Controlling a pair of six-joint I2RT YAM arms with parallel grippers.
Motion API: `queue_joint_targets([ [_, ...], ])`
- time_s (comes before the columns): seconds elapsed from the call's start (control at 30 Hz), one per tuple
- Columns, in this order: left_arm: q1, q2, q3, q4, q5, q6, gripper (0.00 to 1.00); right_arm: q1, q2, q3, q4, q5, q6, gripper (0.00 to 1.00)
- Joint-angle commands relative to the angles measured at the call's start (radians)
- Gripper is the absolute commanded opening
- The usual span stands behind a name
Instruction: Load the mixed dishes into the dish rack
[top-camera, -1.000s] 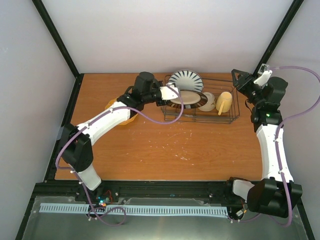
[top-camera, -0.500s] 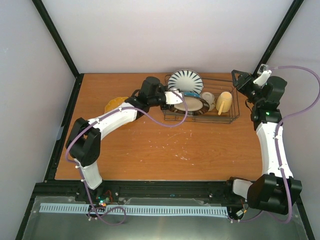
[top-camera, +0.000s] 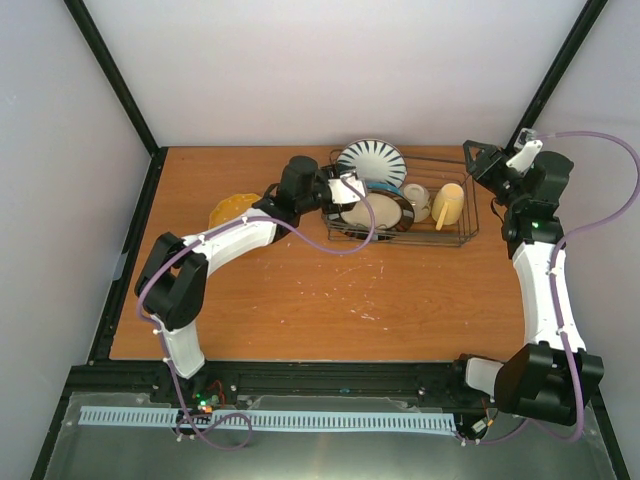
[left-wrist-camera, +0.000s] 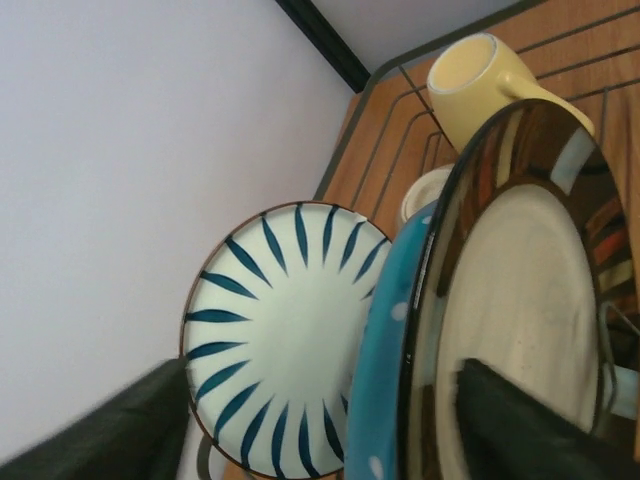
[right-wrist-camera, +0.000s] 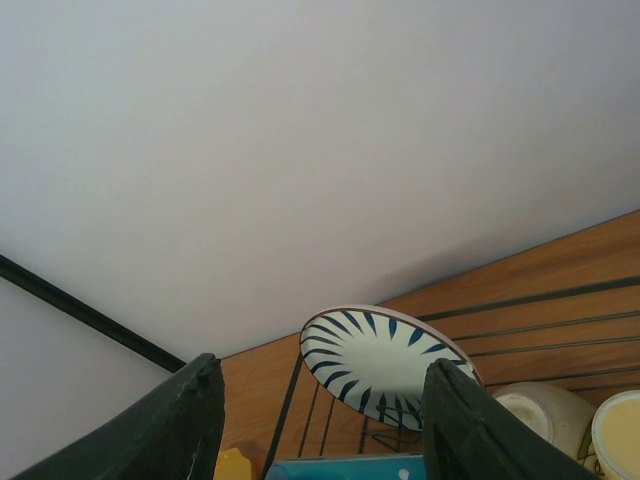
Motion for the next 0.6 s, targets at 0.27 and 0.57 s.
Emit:
queue_joint_targets([
  [0.27, 0.019, -0.049, 0.147, 0.004, -0.125, -0.128, 1.00, -0.011, 0.004, 0.041, -0.012, 0.009, -0.037, 0.55],
  [0.57, 0.473, -0.218, 0.296, -0.309, 0.152, -0.663, 1.00, -0.012, 0.000, 0.033, -0.009, 0.006, -0.038, 0.57],
])
